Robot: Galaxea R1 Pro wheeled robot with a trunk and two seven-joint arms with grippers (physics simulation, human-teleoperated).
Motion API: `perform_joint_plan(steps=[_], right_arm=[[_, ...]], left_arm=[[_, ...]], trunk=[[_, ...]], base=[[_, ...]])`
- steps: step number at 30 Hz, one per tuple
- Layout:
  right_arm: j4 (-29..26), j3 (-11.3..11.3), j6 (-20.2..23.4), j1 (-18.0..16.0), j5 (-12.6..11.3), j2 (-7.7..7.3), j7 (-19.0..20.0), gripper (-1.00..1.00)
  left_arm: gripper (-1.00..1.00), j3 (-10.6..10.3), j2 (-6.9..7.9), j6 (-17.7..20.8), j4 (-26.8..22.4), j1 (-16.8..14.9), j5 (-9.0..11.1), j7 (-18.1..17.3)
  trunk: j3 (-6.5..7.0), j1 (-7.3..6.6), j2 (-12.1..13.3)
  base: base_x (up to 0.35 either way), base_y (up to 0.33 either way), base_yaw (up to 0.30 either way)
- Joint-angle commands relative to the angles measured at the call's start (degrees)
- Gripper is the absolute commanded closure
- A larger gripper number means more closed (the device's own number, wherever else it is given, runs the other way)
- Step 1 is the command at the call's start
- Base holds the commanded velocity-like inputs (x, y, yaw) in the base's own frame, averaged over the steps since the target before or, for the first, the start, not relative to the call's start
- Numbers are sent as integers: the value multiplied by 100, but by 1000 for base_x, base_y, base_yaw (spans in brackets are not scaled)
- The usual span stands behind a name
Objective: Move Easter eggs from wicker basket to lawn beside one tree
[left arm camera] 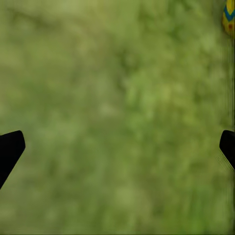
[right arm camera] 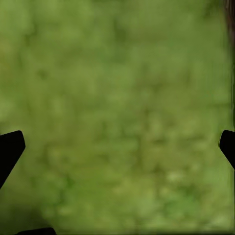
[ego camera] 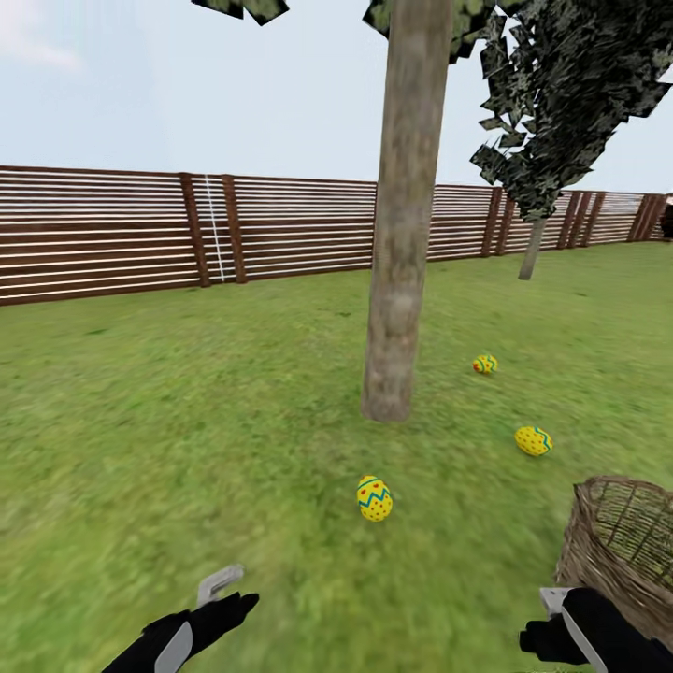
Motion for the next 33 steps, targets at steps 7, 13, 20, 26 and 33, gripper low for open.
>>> perform_joint_plan(steps=[7, 13, 20, 26, 33], right_arm=[[-5, 17, 26, -3, -16, -9, 3, -100], [-5, 23, 21, -3, -9, 2, -4, -100], [-5, 58, 9, -3, -2, 45, -27, -100], [37, 94, 8, -3, 4, 89, -46, -100], [158, 100, -8, -3, 2, 145, -53, -100]], left_arm=[[-100, 41, -1, 56, -10, 1, 43, -12], [-100, 41, -4, 56, -5, 1, 43, -4], [-100, 41, -8, 67, -3, 1, 35, 53], [-100, 33, 20, 616, 117, 0, 37, 533], [-100, 25, 64, 1089, 397, 1, 27, 602]], trunk=[[162, -19, 7], [316, -35, 15], [475, -53, 25], [583, -184, 266], [709, -338, 546]], base=[[0, 0, -264], [0, 0, -234], [0, 0, -31], [0, 0, -1], [0, 0, 0]])
